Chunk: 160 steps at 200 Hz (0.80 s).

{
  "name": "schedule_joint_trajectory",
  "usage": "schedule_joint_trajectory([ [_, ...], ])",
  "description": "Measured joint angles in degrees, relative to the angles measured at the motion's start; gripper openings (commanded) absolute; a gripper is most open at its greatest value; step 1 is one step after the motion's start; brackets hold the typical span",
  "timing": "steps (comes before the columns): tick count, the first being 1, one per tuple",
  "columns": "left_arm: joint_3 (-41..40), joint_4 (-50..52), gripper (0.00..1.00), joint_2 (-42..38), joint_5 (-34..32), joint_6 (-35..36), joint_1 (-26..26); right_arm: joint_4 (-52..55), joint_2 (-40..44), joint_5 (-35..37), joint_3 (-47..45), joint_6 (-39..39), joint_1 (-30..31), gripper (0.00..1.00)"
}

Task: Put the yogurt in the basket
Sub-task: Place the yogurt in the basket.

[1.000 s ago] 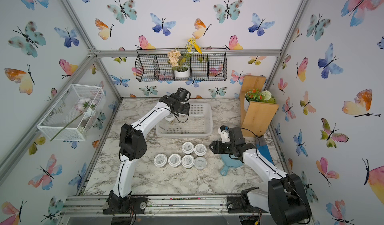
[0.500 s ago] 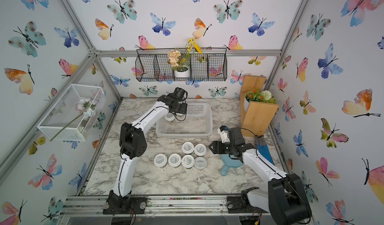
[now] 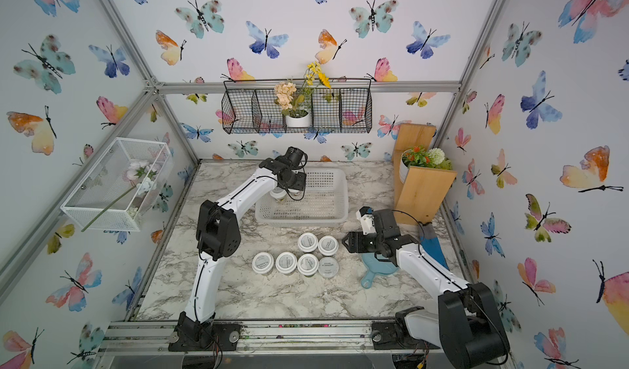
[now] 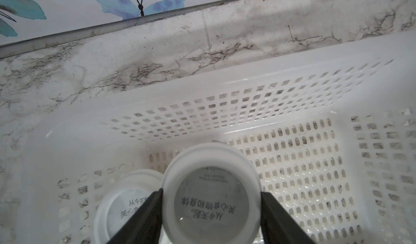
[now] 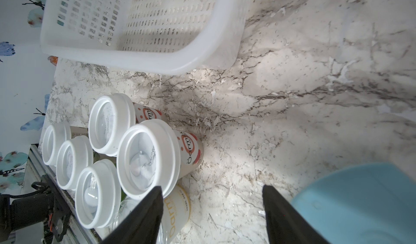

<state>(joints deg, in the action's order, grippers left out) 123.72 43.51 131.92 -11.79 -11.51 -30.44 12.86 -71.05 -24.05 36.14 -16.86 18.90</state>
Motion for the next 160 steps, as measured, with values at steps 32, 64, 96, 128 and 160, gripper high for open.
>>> schedule_joint_trajectory([
  [32,-0.42,-0.04,0.67,0.37,0.04,0.13,0.02,0.00,0.00,0.13,0.00,0.00,0.22,0.72],
  [64,-0.50,-0.09,0.68,0.37,0.07,0.17,0.02,0.02,-0.11,0.20,0.00,0.00,0.31,0.72],
  [96,-0.50,-0.26,0.71,0.42,0.13,0.15,0.00,0.02,-0.11,0.26,0.00,0.00,0.33,0.72],
  [128,-0.50,-0.57,0.71,0.79,0.37,0.13,0.02,0.02,-0.11,0.26,0.00,0.00,0.33,0.72],
  [160,-0.50,-0.63,0.70,0.98,1.01,0.11,0.02,0.04,-0.11,0.26,0.00,0.00,0.33,0.72],
])
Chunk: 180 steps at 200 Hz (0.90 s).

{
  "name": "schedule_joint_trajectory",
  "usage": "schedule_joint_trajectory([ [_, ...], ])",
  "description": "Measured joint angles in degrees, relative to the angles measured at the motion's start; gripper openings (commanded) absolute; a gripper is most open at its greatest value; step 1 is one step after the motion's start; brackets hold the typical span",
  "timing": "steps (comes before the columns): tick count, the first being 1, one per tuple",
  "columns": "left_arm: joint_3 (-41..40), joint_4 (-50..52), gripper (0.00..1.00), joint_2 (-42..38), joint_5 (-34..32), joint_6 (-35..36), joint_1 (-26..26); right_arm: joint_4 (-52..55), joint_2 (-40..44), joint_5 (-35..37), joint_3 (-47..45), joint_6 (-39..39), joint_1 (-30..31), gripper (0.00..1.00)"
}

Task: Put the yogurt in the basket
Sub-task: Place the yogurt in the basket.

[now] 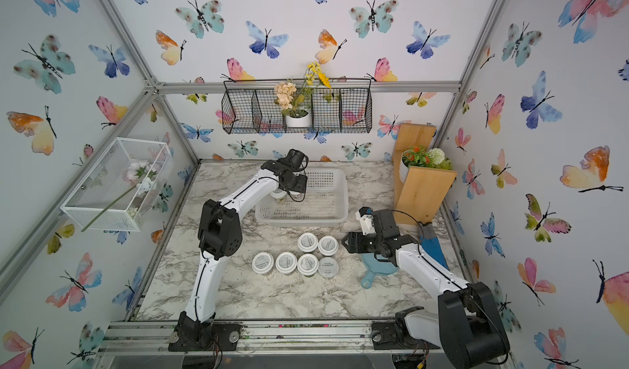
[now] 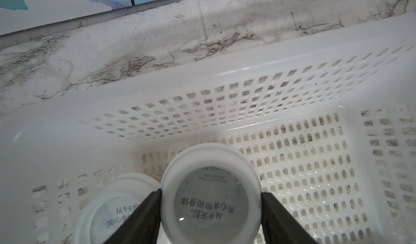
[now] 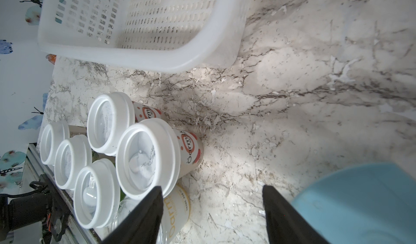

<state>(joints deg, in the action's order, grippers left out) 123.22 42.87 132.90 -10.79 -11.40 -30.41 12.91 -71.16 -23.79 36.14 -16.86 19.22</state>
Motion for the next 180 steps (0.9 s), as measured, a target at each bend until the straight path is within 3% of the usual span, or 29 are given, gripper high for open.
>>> schedule_joint_trajectory([
  [129,0.00,-0.15,0.75,0.15,0.70,-0.20,-0.02,0.02,-0.31,0.00,0.00,0.00,0.28,0.72],
  [161,0.00,-0.13,0.87,0.15,0.70,-0.22,-0.02,0.02,-0.33,0.00,0.00,0.00,0.28,0.72],
  [180,0.00,-0.09,0.89,0.15,0.72,-0.31,-0.02,0.13,-0.33,0.00,0.00,0.00,0.28,0.73],
])
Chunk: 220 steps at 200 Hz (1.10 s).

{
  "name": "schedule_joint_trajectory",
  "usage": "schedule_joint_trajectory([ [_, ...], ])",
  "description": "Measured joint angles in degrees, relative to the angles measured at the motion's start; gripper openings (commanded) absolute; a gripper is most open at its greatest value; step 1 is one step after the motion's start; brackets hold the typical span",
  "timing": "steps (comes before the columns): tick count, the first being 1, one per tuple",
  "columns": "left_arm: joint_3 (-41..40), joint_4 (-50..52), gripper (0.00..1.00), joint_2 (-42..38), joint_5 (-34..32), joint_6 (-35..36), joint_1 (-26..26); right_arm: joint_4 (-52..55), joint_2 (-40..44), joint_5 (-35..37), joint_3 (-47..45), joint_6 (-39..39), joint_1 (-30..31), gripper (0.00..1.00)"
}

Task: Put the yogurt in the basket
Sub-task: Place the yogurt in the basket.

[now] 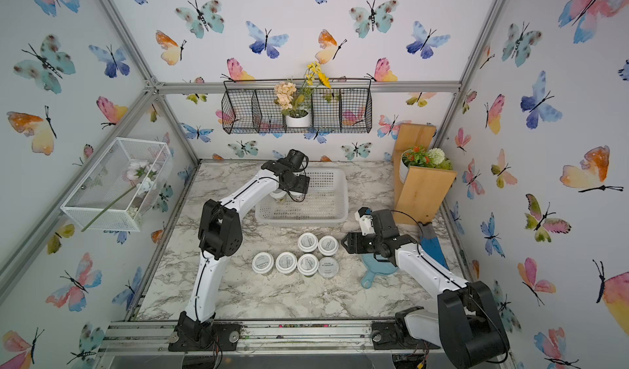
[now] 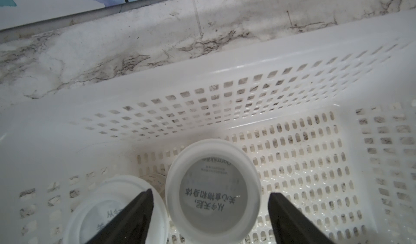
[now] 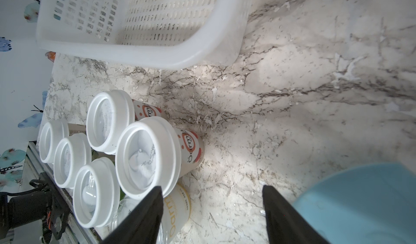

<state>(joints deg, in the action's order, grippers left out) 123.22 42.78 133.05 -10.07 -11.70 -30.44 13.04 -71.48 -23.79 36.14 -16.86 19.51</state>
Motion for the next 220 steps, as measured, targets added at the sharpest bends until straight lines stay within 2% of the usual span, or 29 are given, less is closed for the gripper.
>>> schedule_joint_trajectory([
  [77,0.02,0.37,0.90,-0.15,1.46,-0.59,-0.46,3.63,0.96,0.00,2.78,0.02,0.00,0.73],
  [98,-3.02,0.15,0.89,-3.34,1.97,-1.73,-1.79,5.27,2.84,0.00,5.11,0.04,0.00,0.77],
  [143,-19.50,-1.68,0.89,-23.45,2.51,-4.70,-7.56,9.20,4.92,0.57,9.35,0.59,0.04,0.91],
  [166,-28.13,-3.48,0.90,-35.39,2.43,-6.38,-9.86,12.44,6.69,1.42,10.93,0.83,0.04,0.91],
  [220,-50.62,-5.35,0.91,-58.84,0.11,-10.27,-9.42,17.94,7.19,2.38,18.38,1.27,0.76,0.92],
])
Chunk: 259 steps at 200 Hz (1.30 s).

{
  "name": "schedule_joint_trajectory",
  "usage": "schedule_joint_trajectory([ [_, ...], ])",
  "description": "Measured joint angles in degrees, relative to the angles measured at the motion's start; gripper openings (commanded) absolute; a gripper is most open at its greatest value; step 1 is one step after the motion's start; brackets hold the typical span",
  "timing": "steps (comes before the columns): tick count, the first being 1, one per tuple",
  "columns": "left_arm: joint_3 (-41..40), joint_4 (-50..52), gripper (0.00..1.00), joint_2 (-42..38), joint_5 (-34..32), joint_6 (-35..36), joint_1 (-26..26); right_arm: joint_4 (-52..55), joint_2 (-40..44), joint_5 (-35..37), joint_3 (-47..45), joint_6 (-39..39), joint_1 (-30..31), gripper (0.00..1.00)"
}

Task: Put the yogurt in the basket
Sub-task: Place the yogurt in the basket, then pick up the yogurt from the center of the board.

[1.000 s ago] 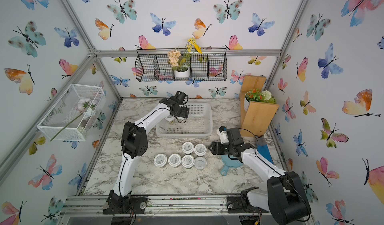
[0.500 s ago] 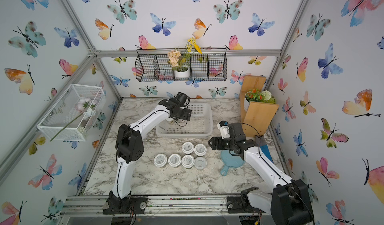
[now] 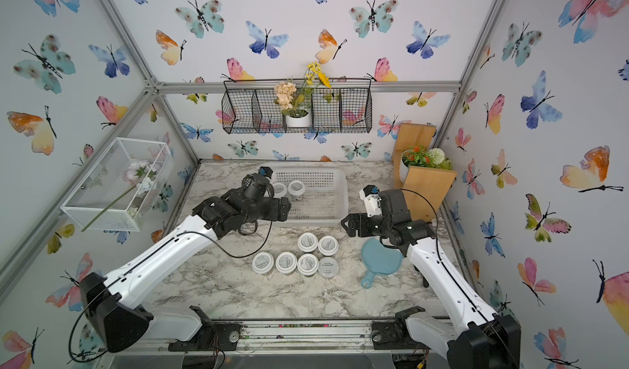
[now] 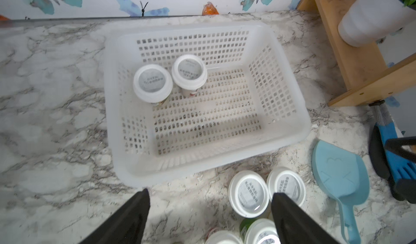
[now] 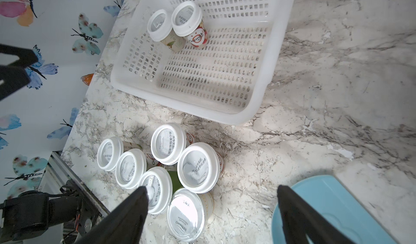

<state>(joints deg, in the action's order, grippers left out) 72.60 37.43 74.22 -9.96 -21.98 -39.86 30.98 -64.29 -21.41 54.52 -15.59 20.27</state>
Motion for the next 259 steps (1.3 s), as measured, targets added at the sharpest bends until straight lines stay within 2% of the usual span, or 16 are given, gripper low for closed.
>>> schedule_joint_trajectory([
  [31,-9.31,1.33,0.91,-11.91,-2.38,-1.44,0.13,0.96,-2.69,2.34,3.13,-1.55,7.19,0.92],
  [52,-14.45,2.05,0.90,-18.93,-2.99,-2.69,0.17,1.51,-7.26,5.35,7.32,-2.29,13.81,0.85],
  [86,-21.14,3.61,0.89,-28.13,-3.54,-4.42,0.44,1.60,-14.01,10.10,10.93,-3.93,21.27,0.82],
  [130,-23.82,2.99,0.89,-30.16,-3.76,-5.38,0.48,2.27,-24.02,15.85,16.11,-5.55,27.39,0.76],
  [160,-25.20,2.93,0.88,-30.38,-3.89,-5.92,0.48,5.09,-30.21,19.78,20.46,-5.79,30.34,0.82],
  [259,-26.45,0.92,0.86,-33.59,-3.87,-6.32,0.48,7.63,-33.51,22.38,21.51,-5.84,31.10,0.83],
])
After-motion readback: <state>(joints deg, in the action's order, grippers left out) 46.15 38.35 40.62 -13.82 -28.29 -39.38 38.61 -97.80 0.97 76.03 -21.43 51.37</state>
